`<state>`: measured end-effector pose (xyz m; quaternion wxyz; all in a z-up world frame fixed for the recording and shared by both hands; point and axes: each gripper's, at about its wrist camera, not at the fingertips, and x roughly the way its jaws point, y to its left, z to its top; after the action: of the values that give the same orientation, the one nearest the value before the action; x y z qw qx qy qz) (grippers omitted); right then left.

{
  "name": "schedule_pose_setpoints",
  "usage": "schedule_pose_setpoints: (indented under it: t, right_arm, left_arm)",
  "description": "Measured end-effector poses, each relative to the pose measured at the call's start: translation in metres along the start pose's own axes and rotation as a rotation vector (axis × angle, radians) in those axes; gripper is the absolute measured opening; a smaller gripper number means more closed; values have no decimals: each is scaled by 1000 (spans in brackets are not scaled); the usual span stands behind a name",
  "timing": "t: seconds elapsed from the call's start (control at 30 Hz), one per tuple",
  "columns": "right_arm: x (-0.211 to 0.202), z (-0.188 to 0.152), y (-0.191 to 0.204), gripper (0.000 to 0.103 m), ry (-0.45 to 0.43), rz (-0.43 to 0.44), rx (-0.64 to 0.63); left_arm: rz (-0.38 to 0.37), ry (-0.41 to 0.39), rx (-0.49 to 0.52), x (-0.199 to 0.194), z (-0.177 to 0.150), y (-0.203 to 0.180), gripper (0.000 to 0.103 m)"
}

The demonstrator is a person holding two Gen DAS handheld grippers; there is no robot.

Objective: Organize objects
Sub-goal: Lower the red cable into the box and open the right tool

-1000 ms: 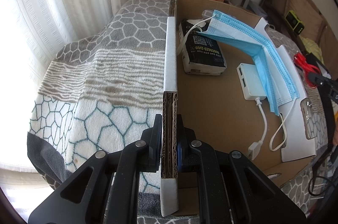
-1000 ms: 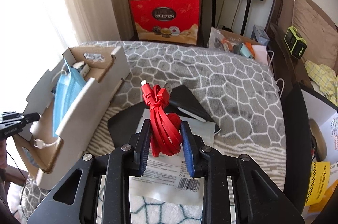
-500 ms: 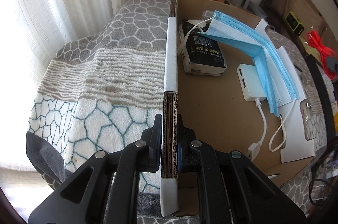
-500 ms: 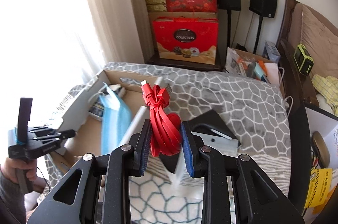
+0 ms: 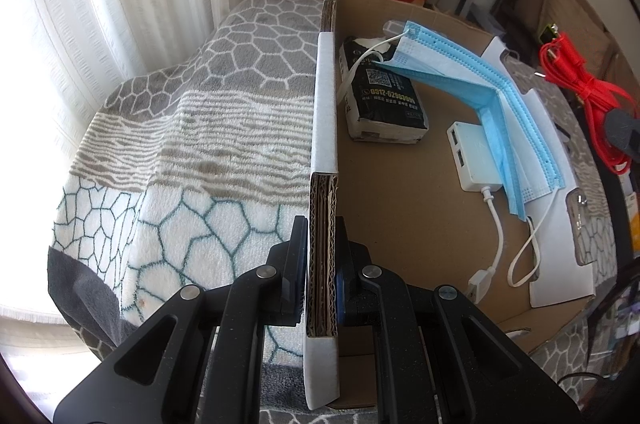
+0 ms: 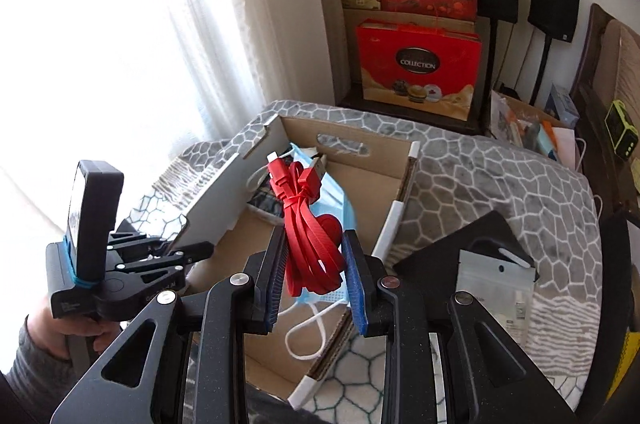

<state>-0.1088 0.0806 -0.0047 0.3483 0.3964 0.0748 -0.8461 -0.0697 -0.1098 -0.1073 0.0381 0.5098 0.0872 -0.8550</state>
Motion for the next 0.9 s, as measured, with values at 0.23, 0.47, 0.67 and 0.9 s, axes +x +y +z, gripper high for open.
schedule_pose_setpoints:
  t: [0.23,0.47,0.67,0.9]
  right_arm:
    - [22,-4,20,27,46,58,1]
    - [50,-11,35,27,113,125,12]
    - [70,-17,39,28,163,137,29]
    - [67,-17,33,33,182,156,39]
  left_arm:
    - [0,-2,4,0,-1,-3,10]
    - [3,-7,15,-2,-2,-6,10]
    - [-2,-12,25,-5,-3,-12,10]
    - [-19,-13,36,-2,-1,-18,10]
